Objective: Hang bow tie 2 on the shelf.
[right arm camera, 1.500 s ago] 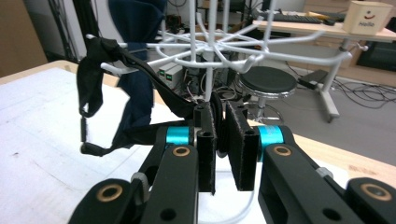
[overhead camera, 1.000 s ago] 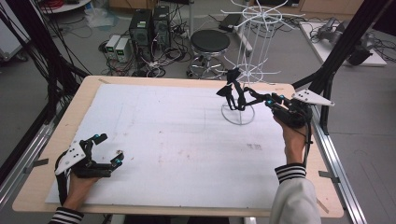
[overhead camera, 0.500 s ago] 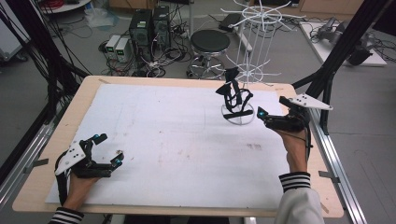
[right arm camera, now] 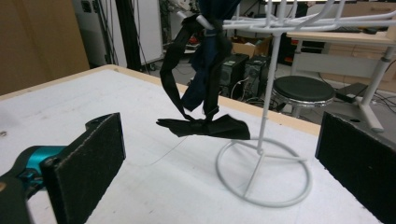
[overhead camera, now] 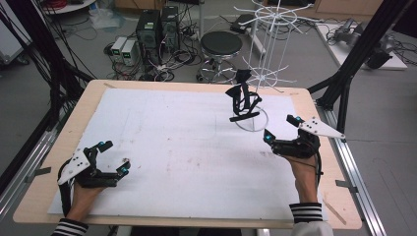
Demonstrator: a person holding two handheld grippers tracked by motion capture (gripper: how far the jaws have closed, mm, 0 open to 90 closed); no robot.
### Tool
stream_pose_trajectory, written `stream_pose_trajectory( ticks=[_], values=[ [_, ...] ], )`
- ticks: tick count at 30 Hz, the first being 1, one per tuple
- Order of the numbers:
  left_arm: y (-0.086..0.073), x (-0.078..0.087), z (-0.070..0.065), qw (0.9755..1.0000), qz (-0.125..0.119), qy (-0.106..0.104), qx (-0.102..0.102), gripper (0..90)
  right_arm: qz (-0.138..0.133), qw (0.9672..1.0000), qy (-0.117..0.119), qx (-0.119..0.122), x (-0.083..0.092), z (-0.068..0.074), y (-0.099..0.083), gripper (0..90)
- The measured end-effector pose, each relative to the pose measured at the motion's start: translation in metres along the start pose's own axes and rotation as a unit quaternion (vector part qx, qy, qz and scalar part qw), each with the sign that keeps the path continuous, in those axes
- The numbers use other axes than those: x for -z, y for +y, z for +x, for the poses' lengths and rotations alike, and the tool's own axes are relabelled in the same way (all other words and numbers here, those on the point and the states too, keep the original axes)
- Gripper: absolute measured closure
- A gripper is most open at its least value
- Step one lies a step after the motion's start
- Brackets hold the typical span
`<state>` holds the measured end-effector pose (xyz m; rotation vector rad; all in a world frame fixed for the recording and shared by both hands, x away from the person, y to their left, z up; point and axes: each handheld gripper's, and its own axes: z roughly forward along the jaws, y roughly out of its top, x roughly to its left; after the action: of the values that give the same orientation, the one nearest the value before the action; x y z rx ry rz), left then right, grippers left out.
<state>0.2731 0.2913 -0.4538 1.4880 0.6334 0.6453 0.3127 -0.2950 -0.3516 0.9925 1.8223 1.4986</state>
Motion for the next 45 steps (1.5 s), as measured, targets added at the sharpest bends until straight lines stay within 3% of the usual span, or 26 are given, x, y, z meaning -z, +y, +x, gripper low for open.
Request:
stream_pose_trajectory(
  ticks=[8,12,22,25,28,32,36,43,45],
  values=[
    [0.0,0.0,0.0,1.0,0.0,0.002,0.001,1.7,-0.025,0.9997,0.001,-0.003,0.005,0.013,-0.019,0.7],
    [0.0,0.0,0.0,1.0,-0.002,0.003,0.003,1.7,-0.035,0.9993,0.0,0.012,0.006,0.02,-0.028,0.7],
    [0.0,0.002,0.0,1.0,-0.006,0.008,0.001,1.8,-0.077,0.9969,0.004,0.015,0.008,0.034,-0.061,0.7],
    [-0.001,0.002,0.0,0.9999,-0.006,0.008,0.001,1.7,-0.06,0.9981,0.0,0.014,0.007,0.039,-0.066,0.7],
    [-0.001,0.002,0.0,0.9999,-0.007,0.008,0.0,1.7,-0.07,0.9969,-0.002,0.035,0.006,0.044,-0.065,0.7],
    [-0.001,0.002,-0.001,0.9999,-0.008,0.008,-0.002,1.7,-0.083,0.9961,-0.008,0.029,0.005,0.048,-0.072,0.7],
    [-0.001,0.002,-0.001,0.9999,-0.01,0.009,0.0,1.7,-0.071,0.9972,-0.011,0.02,0.003,0.049,-0.082,0.7],
    [-0.001,0.003,-0.002,0.9998,-0.016,0.015,-0.002,1.7,-0.054,0.998,-0.008,0.031,-0.001,0.052,-0.086,0.7],
    [-0.001,0.003,-0.002,0.9997,-0.017,0.015,-0.002,1.7,-0.079,0.9961,-0.012,0.036,-0.001,0.055,-0.094,3.7]
  ],
)
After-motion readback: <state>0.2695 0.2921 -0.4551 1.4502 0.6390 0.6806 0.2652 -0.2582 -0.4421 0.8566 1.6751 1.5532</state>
